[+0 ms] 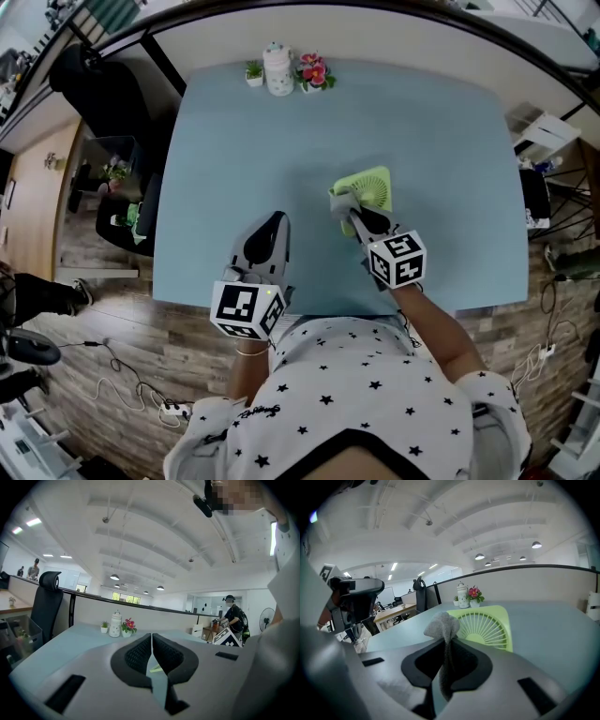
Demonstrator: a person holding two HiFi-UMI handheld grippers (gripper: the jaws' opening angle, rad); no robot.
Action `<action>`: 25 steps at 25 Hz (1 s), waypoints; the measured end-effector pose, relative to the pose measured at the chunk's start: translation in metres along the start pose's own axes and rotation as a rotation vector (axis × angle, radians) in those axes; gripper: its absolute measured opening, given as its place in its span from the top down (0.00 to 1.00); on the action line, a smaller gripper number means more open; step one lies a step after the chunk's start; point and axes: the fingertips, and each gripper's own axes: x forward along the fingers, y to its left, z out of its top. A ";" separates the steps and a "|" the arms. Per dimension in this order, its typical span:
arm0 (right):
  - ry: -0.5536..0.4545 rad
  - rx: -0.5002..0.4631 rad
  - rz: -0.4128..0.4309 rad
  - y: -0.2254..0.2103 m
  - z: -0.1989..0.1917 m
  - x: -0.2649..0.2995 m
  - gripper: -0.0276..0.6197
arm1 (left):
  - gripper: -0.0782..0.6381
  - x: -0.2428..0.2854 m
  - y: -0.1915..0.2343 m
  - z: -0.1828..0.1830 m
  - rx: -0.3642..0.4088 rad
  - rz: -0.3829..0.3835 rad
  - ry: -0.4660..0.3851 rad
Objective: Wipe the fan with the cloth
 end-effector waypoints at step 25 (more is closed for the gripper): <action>-0.037 0.097 -0.156 -0.083 0.000 -0.024 0.90 | 0.84 0.012 -0.014 0.001 0.006 0.003 0.008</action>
